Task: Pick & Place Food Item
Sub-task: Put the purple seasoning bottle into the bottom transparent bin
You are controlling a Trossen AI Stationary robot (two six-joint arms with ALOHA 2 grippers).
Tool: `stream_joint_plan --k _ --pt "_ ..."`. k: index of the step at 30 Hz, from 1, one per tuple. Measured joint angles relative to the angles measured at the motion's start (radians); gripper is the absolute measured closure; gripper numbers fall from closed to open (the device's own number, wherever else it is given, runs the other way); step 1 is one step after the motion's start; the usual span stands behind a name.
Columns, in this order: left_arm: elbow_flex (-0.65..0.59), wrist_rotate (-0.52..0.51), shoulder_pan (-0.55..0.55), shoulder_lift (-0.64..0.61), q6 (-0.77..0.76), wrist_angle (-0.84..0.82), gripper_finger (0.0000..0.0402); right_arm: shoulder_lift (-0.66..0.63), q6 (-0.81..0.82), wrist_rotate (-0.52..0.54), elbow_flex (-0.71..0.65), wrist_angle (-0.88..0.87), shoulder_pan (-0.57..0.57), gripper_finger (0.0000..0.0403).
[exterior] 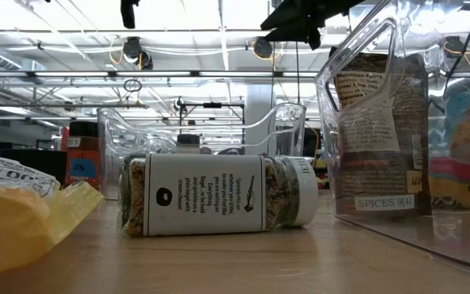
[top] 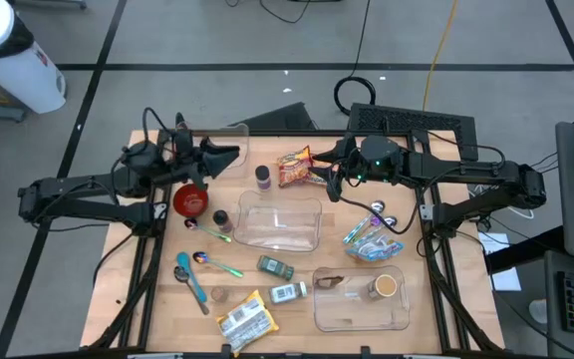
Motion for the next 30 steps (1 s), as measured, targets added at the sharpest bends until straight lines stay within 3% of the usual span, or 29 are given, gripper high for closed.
stream_joint_plan --k 5,13,20,23,30 --pt "0.000 0.060 0.001 0.063 -0.058 0.008 0.0233 0.000 0.018 0.000 0.000 0.000 0.000 0.0248" --pt "0.000 0.186 0.022 0.205 -0.110 0.161 0.0138 0.000 0.018 0.000 0.000 0.000 0.000 0.0248" --pt "0.003 0.155 0.084 0.237 -0.012 0.222 0.0086 -0.013 -0.002 0.000 0.000 0.004 0.000 0.0248" --pt "0.050 0.143 0.100 0.235 0.063 0.080 0.0083 -0.039 -0.004 -0.001 0.000 -0.010 -0.004 0.0248" --pt "0.330 0.096 0.122 0.284 0.433 -0.630 0.0095 -0.101 -0.004 -0.001 0.000 -0.007 -0.031 0.0248"
